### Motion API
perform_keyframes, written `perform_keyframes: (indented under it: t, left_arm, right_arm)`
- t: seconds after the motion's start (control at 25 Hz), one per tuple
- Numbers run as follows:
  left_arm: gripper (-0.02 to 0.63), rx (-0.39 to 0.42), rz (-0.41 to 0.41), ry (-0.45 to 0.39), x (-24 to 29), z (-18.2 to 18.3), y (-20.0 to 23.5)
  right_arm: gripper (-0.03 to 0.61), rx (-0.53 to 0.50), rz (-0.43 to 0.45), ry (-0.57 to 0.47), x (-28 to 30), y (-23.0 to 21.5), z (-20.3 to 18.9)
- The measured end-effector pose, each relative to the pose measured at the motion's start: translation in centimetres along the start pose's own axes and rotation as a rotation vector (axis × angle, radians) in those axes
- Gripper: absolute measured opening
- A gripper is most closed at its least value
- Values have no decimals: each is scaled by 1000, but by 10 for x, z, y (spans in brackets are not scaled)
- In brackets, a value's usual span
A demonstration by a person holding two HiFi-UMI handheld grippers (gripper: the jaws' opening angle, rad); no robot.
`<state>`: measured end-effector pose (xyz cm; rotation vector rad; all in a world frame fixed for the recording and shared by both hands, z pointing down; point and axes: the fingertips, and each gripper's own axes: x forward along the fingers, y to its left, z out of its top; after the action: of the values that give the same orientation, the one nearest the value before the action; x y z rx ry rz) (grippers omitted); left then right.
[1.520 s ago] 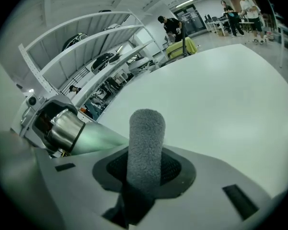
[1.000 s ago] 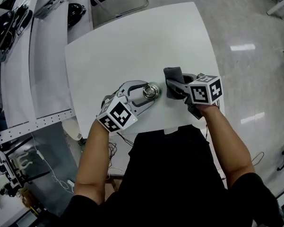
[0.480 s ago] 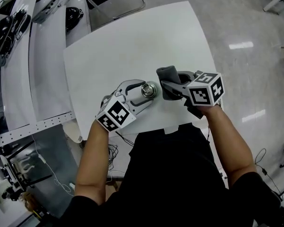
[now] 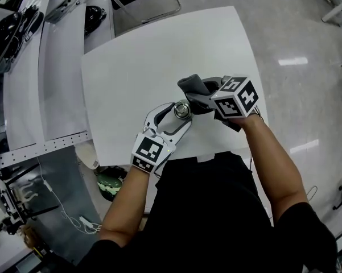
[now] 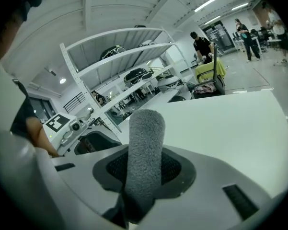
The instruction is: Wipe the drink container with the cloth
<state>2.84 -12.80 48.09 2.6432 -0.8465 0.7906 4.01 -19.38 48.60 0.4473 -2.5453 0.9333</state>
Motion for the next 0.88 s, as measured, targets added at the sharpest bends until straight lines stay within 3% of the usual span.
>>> perform_keyframes:
  t: [0.28, 0.68, 0.88]
  left_arm:
    - [267, -62, 92, 11, 3, 1, 8]
    - [255, -56, 60, 42, 8, -4, 11]
    - [255, -40, 22, 47, 10, -2, 9]
  right_arm:
    - [114, -233, 97, 266, 25, 5, -21]
    - [114, -47, 158, 290, 52, -24, -32]
    - [114, -42, 143, 349, 62, -39, -51]
